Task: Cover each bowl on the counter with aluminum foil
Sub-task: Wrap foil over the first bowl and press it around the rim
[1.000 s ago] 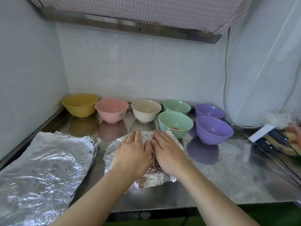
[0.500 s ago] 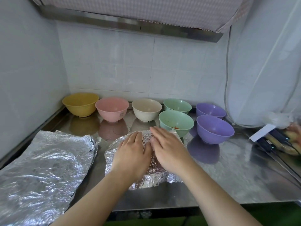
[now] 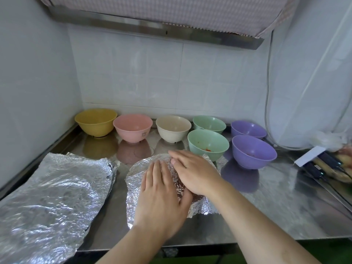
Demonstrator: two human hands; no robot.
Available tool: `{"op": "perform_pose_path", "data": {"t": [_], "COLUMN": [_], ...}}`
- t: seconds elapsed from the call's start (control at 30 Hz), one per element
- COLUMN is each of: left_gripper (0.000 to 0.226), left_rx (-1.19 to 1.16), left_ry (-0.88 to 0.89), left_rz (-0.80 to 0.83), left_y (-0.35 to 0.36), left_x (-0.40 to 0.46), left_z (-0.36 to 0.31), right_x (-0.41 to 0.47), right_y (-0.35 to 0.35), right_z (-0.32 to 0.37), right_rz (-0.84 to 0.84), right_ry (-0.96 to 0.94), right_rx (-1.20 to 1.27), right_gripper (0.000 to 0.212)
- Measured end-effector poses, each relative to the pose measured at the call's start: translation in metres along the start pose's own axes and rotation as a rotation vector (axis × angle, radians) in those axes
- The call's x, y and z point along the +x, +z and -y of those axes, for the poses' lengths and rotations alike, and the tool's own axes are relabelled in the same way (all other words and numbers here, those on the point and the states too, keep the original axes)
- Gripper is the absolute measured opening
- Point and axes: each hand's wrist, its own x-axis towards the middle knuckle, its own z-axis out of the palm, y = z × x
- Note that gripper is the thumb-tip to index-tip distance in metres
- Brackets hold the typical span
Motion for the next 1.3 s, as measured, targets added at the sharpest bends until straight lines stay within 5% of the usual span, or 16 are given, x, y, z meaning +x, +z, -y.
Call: {"op": "perform_pose_path", "data": {"t": [0.3, 0.5, 0.7, 0.83, 1.03, 1.3], "left_gripper": [0.090, 0.100, 0.041, 0.057, 0.034, 0.020], "left_rx": [0.028, -0.077, -0.163, -0.262, -0.473, -0.637], "left_ry": [0.049, 0.042, 0.108, 0.050, -0.078, -0.210], "left_rz": [-0.068, 0.040, 0.111, 0.156, 0.142, 0.022], "left_y": [0.006, -0.014, -0.022, -0.016, -0.018, -0.029], "left_x": [-0.001, 0.005, 0.063, 0.071, 0.070, 0.058], "left_z": [0.007, 0.004, 0.015, 0.018, 0.018, 0.011], "right_x": [0.010, 0.005, -0.006, -0.009, -0.011, -0.021], "right_y": [-0.001, -0.003, 0.006, 0.010, 0.010, 0.010], "right_z": [0.001, -0.004, -0.013, -0.014, -0.016, -0.013], "right_rz": [0.096, 0.030, -0.054, -0.112, -0.077, -0.297], "right_ry": [0.046, 0.058, 0.067, 0.086, 0.108, 0.232], "right_rx": [0.005, 0.143, 0.133, 0.194, 0.069, 0.552], "right_gripper": [0.041, 0.044, 0.044, 0.043, 0.044, 0.038]}}
